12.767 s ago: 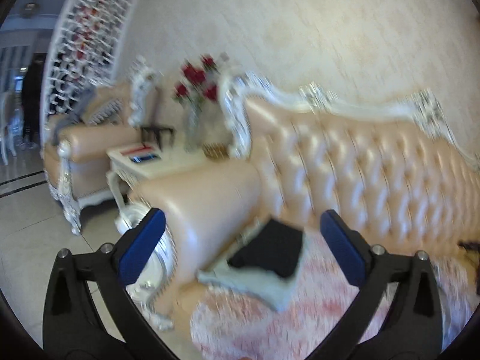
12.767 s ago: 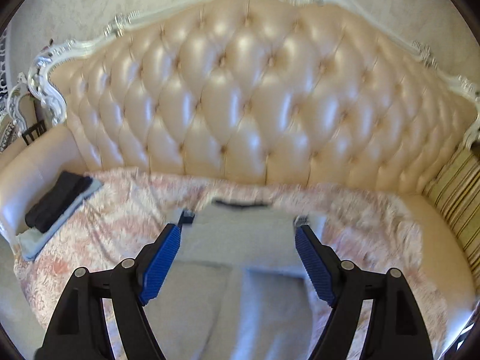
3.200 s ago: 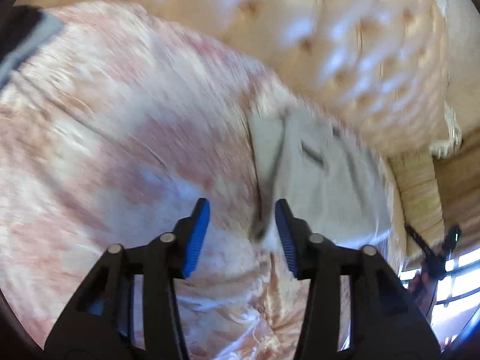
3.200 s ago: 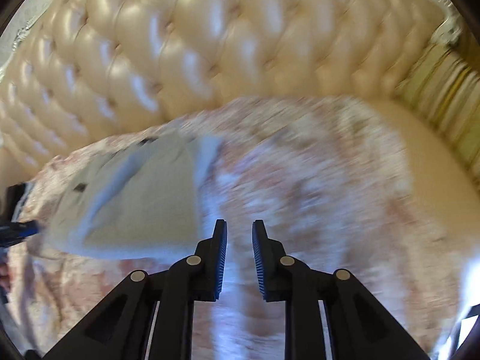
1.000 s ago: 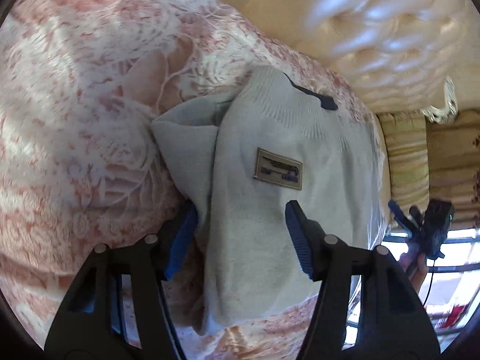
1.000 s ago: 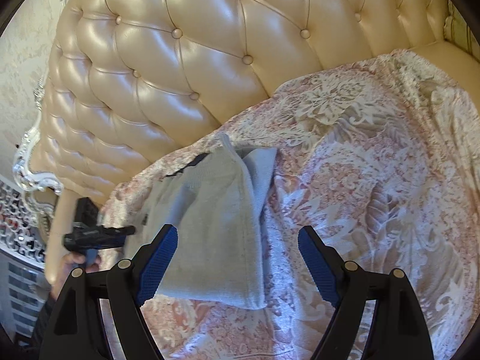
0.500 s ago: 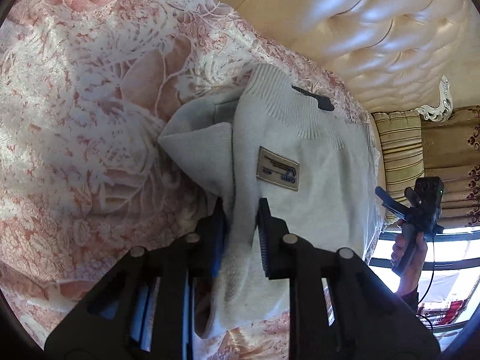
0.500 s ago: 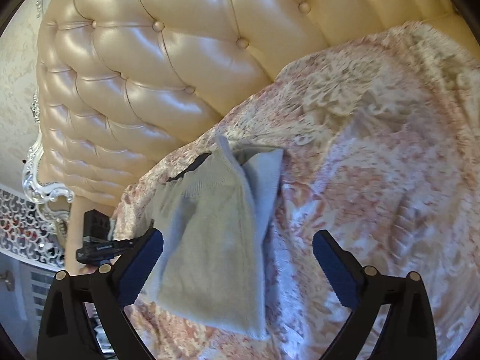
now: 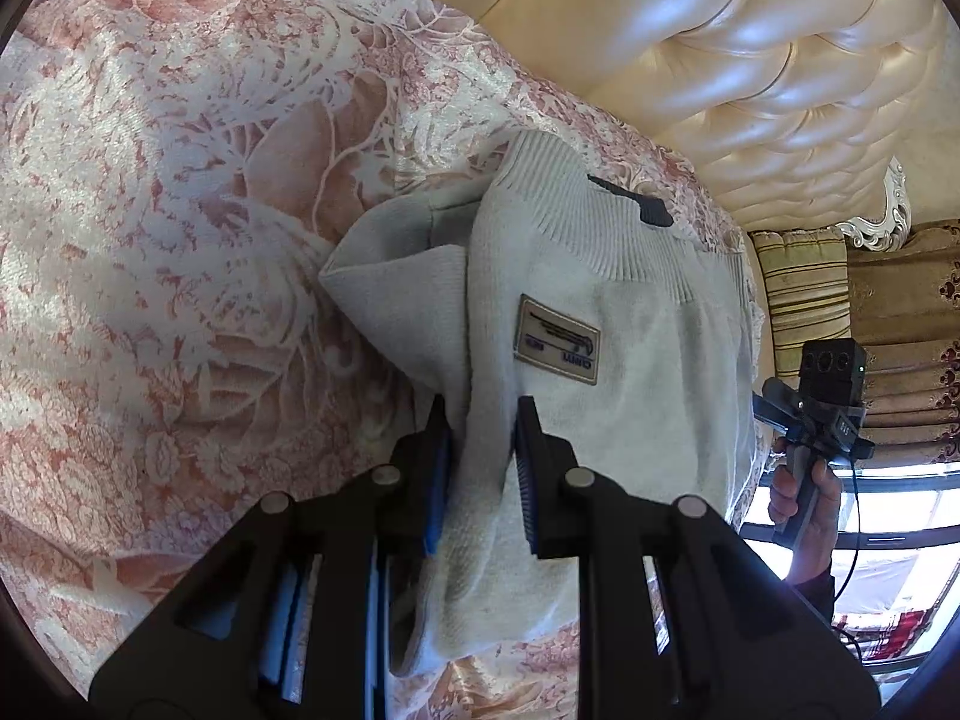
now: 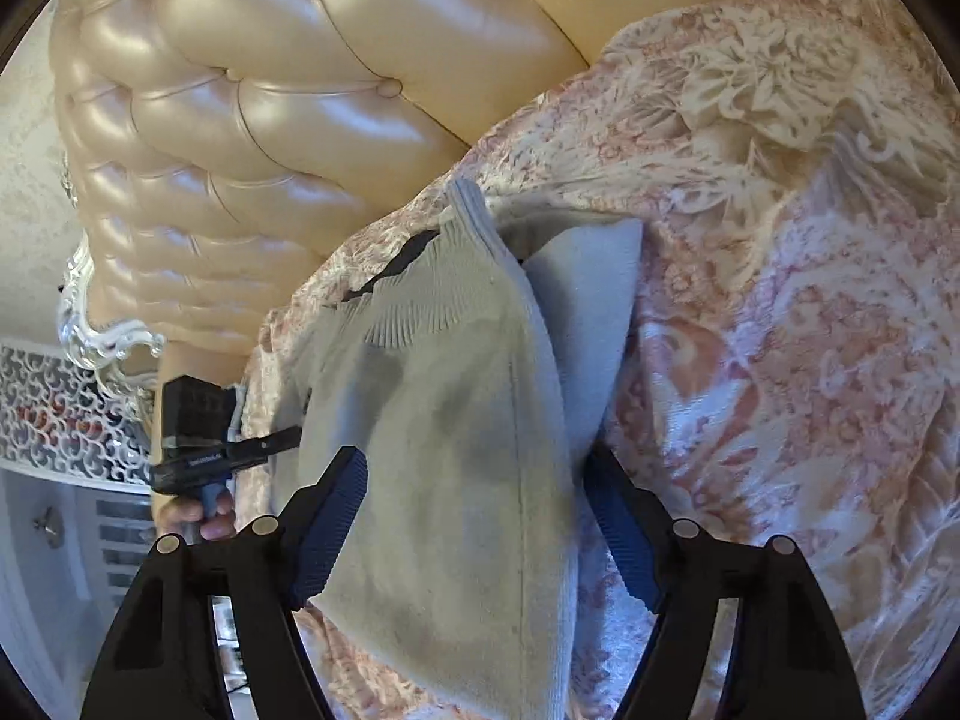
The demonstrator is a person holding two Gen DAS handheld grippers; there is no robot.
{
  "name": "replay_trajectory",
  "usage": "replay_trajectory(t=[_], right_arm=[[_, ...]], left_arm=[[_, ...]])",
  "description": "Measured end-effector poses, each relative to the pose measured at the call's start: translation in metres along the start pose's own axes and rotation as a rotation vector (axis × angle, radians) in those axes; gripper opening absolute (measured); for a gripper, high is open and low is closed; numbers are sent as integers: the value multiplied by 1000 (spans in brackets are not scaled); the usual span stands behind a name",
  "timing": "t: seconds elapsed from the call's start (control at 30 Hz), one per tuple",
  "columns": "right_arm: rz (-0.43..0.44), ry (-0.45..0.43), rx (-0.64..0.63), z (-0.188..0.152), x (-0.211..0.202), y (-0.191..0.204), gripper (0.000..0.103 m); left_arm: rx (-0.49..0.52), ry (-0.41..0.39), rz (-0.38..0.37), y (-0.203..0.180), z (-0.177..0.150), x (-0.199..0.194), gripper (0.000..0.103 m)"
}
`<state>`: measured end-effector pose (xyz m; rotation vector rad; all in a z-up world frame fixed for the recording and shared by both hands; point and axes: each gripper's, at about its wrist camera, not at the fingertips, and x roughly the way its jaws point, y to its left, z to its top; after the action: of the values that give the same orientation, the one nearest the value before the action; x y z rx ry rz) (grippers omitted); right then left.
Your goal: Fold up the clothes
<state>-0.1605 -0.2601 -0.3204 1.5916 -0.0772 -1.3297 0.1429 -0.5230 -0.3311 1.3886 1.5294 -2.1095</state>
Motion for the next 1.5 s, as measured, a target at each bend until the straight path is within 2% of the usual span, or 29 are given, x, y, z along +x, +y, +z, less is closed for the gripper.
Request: replay_trajectory(t=[0.17, 0.2, 0.23, 0.27, 0.3, 0.37, 0.6, 0.73, 1.1, 1.4, 1.5], right_arm=[[4, -4, 6, 3, 2, -3, 75], [5, 0, -3, 4, 2, -3, 71], [-5, 3, -21, 4, 2, -2, 61], [-22, 7, -30, 4, 1, -3, 33], [-36, 7, -34, 4, 0, -5, 20], [-4, 2, -38, 5, -2, -7, 18], [-85, -62, -100, 5, -21, 20, 17], [-138, -71, -131, 4, -32, 34, 17], [-176, -117, -179, 9, -73, 77, 17], [-182, -182, -240, 13, -119, 143, 17], [-192, -183, -267, 17, -127, 164, 17]], left_arm=[[2, -1, -7, 0, 1, 2, 22], [6, -3, -9, 0, 1, 1, 22], [10, -6, -11, 0, 1, 0, 22], [14, -9, -13, 0, 1, -1, 21], [19, -12, -16, 0, 0, -2, 21], [35, -20, -26, -3, 0, -4, 20], [80, -47, -48, -23, 0, -17, 20], [105, -64, -56, -37, 0, -31, 20], [142, -119, -92, -68, -2, -85, 20], [163, -202, -144, -106, -12, -139, 20], [154, -237, -160, -105, -22, -156, 20]])
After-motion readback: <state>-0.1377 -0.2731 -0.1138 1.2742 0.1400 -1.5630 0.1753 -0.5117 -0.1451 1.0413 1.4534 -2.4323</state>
